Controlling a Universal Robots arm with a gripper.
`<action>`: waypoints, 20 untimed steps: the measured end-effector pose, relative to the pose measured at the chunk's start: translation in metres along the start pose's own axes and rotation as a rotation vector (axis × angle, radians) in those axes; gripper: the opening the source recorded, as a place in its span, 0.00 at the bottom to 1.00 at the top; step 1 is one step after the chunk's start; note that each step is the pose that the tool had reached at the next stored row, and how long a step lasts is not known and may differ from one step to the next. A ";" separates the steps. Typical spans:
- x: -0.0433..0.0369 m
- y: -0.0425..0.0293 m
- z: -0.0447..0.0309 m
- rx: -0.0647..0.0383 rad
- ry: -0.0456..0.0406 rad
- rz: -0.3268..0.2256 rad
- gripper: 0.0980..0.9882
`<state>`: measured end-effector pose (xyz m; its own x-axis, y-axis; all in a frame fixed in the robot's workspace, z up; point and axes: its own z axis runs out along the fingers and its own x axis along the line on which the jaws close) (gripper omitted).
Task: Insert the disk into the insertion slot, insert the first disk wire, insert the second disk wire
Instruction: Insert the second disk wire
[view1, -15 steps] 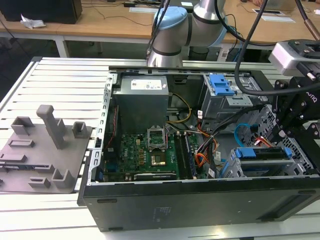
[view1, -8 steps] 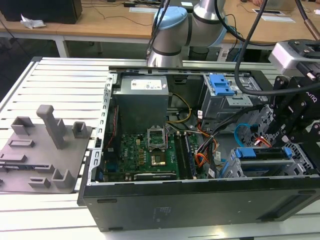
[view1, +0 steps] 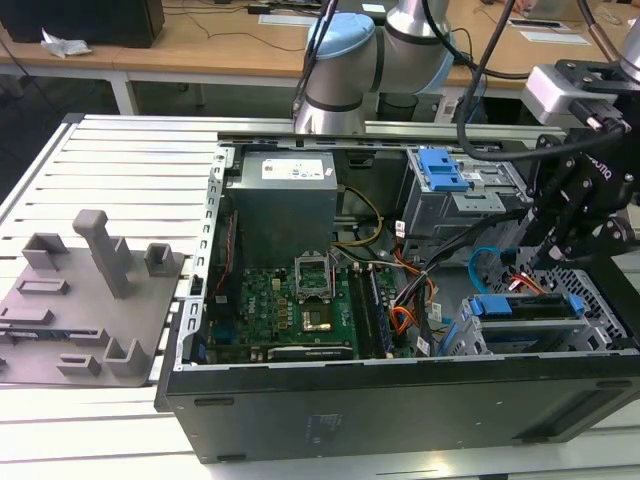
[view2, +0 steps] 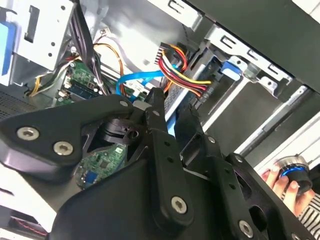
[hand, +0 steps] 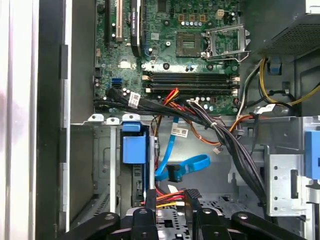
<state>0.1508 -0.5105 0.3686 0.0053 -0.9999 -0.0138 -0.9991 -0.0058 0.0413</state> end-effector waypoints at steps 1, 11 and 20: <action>-0.0004 0.0000 0.0000 0.000 0.0000 0.000 0.30; -0.0080 0.0186 0.0022 -0.001 0.0118 -0.148 0.30; -0.0090 0.0277 0.0088 -0.002 0.0615 -0.146 0.30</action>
<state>0.1227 -0.5015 0.3611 0.1527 -0.9874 0.0414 -0.9875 -0.1508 0.0455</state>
